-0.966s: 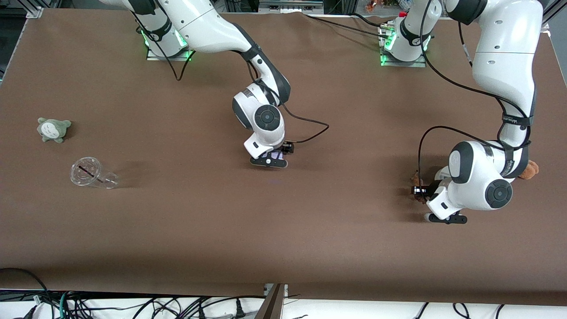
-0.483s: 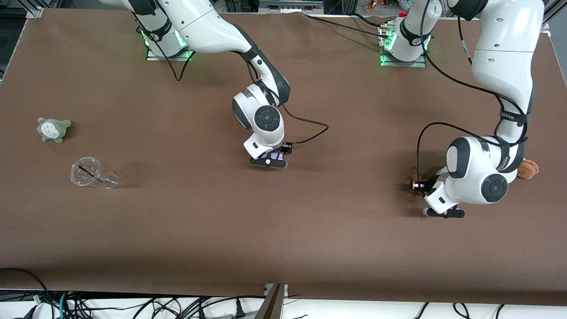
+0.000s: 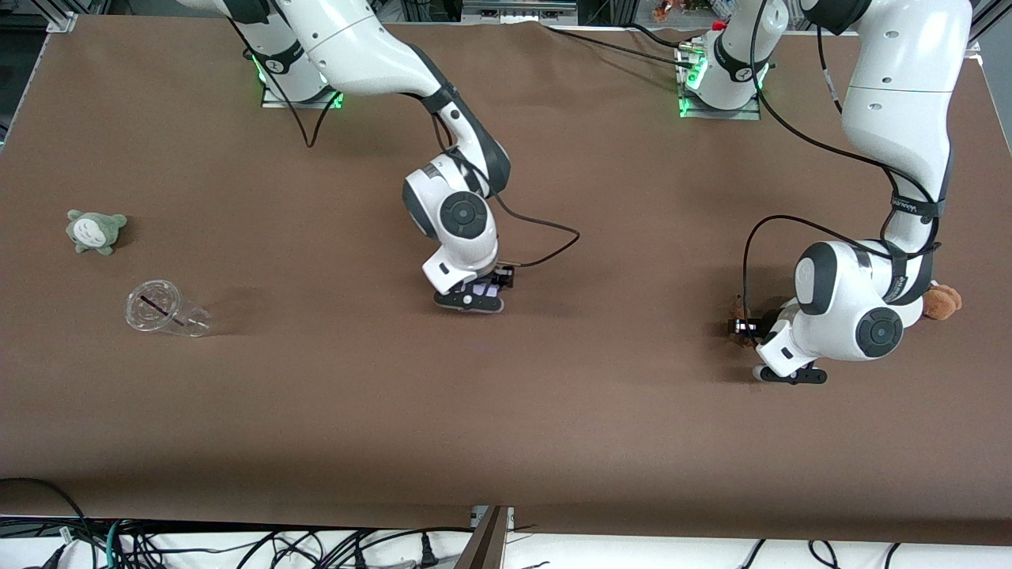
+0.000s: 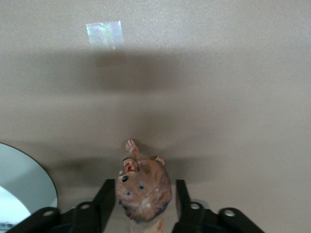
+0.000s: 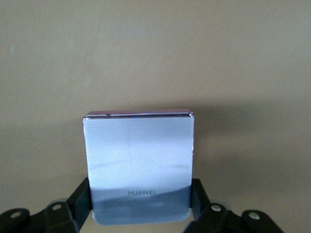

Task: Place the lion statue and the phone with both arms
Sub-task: 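Set the phone down by the cup while the left gripper releases the lion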

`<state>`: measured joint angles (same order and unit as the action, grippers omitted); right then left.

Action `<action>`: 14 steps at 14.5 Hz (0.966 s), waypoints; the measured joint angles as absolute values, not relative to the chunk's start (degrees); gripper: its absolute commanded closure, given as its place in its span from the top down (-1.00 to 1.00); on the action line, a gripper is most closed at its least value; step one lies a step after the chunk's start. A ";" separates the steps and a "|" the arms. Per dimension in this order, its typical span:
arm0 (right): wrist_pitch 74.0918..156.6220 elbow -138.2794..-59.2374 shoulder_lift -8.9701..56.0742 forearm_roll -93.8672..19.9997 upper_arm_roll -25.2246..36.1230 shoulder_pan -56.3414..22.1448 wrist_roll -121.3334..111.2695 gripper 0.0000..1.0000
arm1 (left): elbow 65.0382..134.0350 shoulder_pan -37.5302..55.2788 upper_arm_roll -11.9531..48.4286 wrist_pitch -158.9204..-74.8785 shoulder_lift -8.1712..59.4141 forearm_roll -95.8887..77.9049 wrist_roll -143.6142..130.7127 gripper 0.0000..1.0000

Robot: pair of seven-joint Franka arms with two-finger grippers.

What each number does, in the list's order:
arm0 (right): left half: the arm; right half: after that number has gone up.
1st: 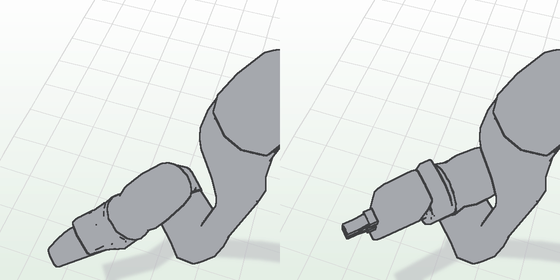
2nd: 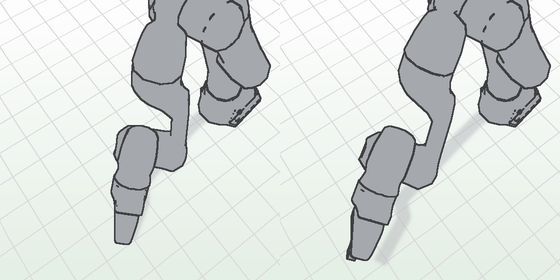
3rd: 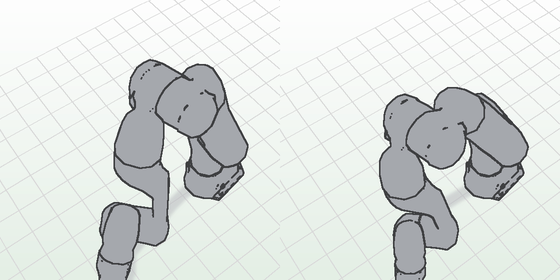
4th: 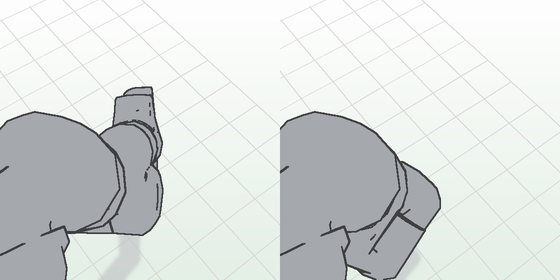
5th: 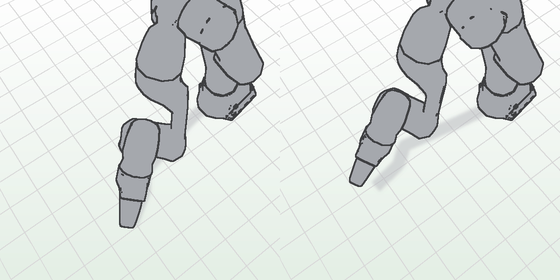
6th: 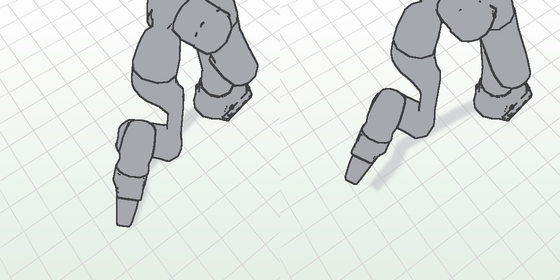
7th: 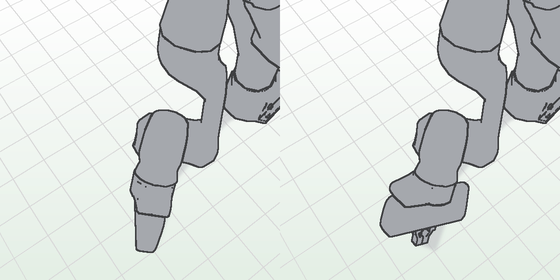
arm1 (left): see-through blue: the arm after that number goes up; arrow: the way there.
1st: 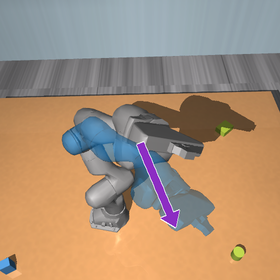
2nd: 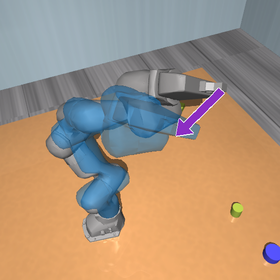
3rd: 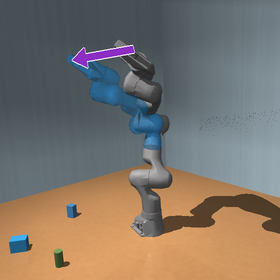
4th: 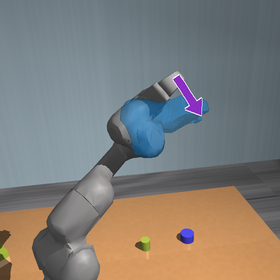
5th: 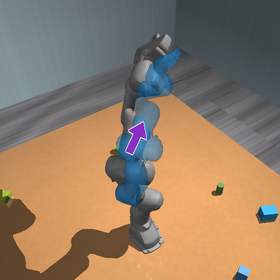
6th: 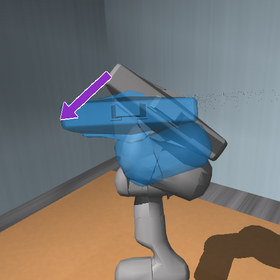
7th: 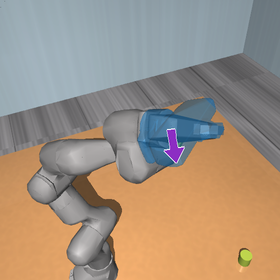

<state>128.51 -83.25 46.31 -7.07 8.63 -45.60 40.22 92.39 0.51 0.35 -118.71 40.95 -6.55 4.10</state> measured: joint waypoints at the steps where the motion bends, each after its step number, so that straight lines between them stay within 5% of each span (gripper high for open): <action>1: 127.28 -83.22 45.67 -7.12 9.44 -44.52 37.50 0.09 | 92.37 0.47 0.34 -118.74 40.92 -6.55 4.10 1.00; 14: 117.30 -83.39 43.73 -9.86 13.18 -21.84 1.52 0.10 | 92.22 1.14 1.75 -114.64 30.11 -6.57 0.26 1.00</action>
